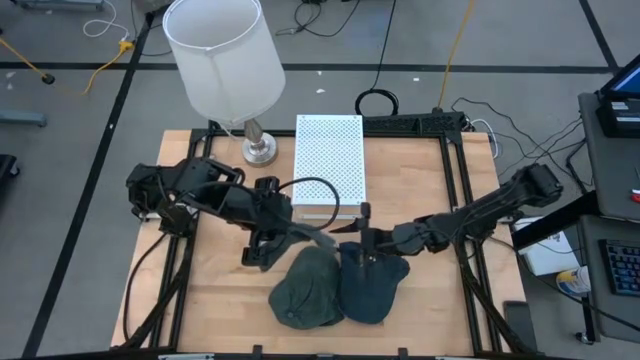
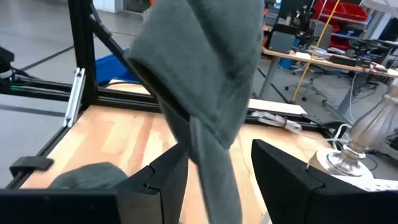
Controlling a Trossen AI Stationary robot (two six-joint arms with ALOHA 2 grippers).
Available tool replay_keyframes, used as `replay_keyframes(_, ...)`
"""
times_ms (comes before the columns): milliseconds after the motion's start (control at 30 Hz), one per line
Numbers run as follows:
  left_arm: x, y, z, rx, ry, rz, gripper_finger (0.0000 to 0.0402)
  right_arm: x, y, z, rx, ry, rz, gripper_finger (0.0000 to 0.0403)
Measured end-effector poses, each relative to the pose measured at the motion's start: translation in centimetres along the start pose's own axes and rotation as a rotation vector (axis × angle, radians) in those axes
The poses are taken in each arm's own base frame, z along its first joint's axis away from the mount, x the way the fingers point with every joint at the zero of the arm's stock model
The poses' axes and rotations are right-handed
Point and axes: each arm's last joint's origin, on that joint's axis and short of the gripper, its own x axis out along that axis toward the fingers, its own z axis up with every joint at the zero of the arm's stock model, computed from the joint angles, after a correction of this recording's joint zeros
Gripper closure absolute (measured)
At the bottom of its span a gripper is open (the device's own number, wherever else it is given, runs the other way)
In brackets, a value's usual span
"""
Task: Pick & Place hat
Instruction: Put the black cap on the shelf
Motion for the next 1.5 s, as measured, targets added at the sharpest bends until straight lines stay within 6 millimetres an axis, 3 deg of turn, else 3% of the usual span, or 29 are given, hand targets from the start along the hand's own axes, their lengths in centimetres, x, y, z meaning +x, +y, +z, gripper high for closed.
replay_keyframes(300, 0.0, 0.0, 0.0, -0.001, -0.001, 0.005, 0.0375, 0.9, 0.5, -0.5, 0.021, -0.035, -0.001, 0.0253)
replay_keyframes(400, 0.0, 0.0, 0.0, -0.008, -0.001, 0.006, 0.0375, 0.9, 0.5, -0.5, 0.009, -0.032, -0.001, 0.0291)
replay_keyframes(533, 0.0, 0.0, 0.0, -0.013, -0.002, 0.005, 0.0375, 0.9, 0.5, -0.4, 0.008, -0.036, -0.003, 0.0372)
replay_keyframes(600, 0.0, 0.0, 0.0, -0.032, -0.005, 0.003, 0.0375, 0.9, 0.5, -0.4, 0.004, -0.037, -0.001, 0.0391)
replay_keyframes(767, 0.0, 0.1, 0.1, -0.101, 0.008, -0.059, 0.0309, 0.9, 0.5, -0.5, -0.063, -0.034, -0.012, 0.0396)
replay_keyframes(1033, -0.7, 0.1, -0.2, -0.200, 0.020, -0.163, 0.0205, -0.9, -0.3, 0.6, -0.196, 0.009, -0.095, 0.0397)
replay_keyframes(1200, -2.1, 0.6, -0.4, -0.273, -0.027, -0.175, 0.0181, -2.3, -1.2, 1.9, -0.258, -0.002, -0.118, 0.0397)
replay_keyframes(1500, -3.8, 0.8, 0.0, -0.287, -0.168, -0.215, 0.0177, -4.3, -2.8, 3.7, -0.481, 0.002, -0.272, 0.0397)
